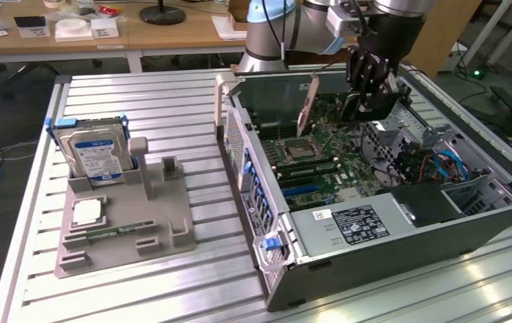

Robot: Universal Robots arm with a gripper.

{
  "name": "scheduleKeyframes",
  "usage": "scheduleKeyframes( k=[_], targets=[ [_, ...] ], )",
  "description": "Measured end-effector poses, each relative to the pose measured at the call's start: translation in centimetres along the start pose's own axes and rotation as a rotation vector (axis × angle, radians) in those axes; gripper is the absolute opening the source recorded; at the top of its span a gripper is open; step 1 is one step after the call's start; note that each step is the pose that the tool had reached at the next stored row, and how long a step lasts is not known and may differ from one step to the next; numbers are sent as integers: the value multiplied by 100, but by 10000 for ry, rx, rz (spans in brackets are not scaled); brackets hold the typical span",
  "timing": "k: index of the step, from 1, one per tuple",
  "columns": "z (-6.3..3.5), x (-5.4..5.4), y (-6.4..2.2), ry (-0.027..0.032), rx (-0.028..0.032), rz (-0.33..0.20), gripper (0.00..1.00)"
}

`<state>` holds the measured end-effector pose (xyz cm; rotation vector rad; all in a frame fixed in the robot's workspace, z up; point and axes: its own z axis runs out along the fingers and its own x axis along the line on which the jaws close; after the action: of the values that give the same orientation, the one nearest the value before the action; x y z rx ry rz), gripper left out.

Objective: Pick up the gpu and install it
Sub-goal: 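Insert the gpu into the slot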

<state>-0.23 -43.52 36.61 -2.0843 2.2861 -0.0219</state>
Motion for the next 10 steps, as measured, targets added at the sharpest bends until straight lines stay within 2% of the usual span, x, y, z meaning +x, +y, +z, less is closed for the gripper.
scheduleKeyframes(
  k=[2,7,10],
  targets=[
    [32,7,46,-6,-4,-28,28],
    [92,24,67,-25,-13,-420,28],
    [144,30,127,-29,-13,-472,28]
  ],
)
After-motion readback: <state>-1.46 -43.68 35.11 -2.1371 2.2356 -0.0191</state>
